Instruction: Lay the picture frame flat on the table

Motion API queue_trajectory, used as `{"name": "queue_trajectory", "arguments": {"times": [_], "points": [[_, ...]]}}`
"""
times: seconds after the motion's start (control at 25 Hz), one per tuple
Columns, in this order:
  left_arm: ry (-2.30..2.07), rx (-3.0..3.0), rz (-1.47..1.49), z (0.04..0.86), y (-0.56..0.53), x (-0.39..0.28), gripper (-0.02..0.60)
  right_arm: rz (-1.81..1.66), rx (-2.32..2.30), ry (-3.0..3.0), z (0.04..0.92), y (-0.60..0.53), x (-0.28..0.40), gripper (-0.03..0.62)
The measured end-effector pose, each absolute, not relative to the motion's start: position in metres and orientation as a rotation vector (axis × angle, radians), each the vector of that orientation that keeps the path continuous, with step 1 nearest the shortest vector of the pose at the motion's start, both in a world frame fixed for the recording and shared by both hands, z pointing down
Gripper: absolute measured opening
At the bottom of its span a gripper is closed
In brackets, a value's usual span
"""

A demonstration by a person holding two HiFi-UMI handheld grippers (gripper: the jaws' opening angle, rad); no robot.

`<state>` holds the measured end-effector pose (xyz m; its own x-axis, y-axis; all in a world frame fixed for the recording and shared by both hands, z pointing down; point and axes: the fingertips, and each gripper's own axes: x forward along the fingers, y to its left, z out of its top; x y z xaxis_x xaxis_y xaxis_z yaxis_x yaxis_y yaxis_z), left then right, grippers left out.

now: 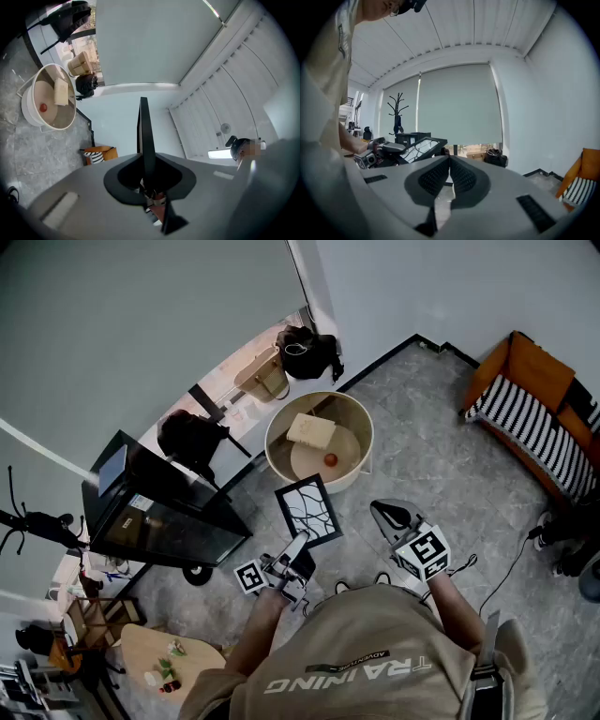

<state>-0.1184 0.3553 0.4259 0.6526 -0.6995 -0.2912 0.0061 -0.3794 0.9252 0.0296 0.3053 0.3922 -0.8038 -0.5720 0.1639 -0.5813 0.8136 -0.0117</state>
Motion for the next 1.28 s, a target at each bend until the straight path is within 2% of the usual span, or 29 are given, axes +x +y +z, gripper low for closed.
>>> {"name": "queue_trajectory", "arguments": {"times": [0.36,0.8,1.04,1.28], "points": [[-0.573,1.791,-0.904,0.443,0.353,-0.126,0.052,0.084,0.933,-2.833,0.410,0.300,0.037,0.009],[-0.562,1.731,-0.899,0.462,0.338,-0.159,0.052,0.140,0.940,-2.794,0.415,0.285,-0.003,0.011],[-0.521,1.700,-0.859,0.471,0.328,-0.171,0.052,0.386,1.085,-2.774,0.434,0.271,-0.003,0.011],[-0.444,1.714,-0.772,0.487,0.321,-0.159,0.052,0.380,1.167,-2.720,0.440,0.268,-0.006,0.011]]}}
